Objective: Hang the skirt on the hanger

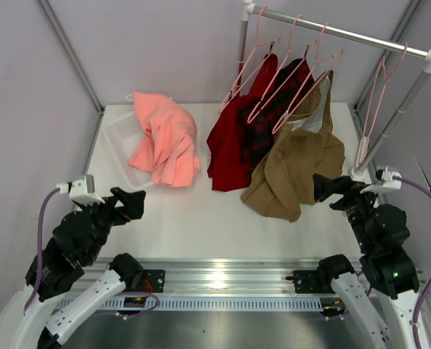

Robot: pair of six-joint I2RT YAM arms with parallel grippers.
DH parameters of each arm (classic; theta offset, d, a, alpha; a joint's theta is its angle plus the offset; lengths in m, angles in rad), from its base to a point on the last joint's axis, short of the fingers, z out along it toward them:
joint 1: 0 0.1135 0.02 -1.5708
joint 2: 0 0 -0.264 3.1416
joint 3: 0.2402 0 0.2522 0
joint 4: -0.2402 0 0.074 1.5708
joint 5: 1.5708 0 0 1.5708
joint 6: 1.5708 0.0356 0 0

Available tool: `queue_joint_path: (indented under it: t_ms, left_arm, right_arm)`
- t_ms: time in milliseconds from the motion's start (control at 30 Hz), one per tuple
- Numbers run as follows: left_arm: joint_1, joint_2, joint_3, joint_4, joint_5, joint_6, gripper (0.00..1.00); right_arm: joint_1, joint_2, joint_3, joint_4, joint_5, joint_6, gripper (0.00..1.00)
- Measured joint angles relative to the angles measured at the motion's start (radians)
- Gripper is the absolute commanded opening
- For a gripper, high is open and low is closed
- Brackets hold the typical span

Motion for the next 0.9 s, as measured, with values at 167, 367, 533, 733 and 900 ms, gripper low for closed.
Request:
queue_joint_path:
  t_ms: [167,367,533,733,900]
  left_arm:
    - [0.0,-0.174,-0.151,-0.002,-0.043,-0.05,0.99]
    - [0.0,-0.224,-0.183,-0.005,-0.053,-0.062,0.99]
    - [0.0,-0.215,-0.183,0.002,-0.053,-0.061,0.99]
    - [0.0,-0.156,-0.183,0.008,-0.05,-0.06,0.99]
    - [0.0,-0.139,-0.184,0.01,-0.042,-0.058,0.99]
  right_arm:
    - [0.0,-0.105,-0.106,0.027,-0.048,0.043,0.99]
    - [-0.001,-0.129,-0.188,0.045,-0.085,0.097,1.0]
    - [-0.001,-0.129,-0.2,0.052,-0.099,0.104,0.99]
    - [-0.001,-0.129,-0.2,0.06,-0.109,0.104,0.99]
    - [-0.002,-0.117,-0.2,0.074,-0.116,0.099,0.99]
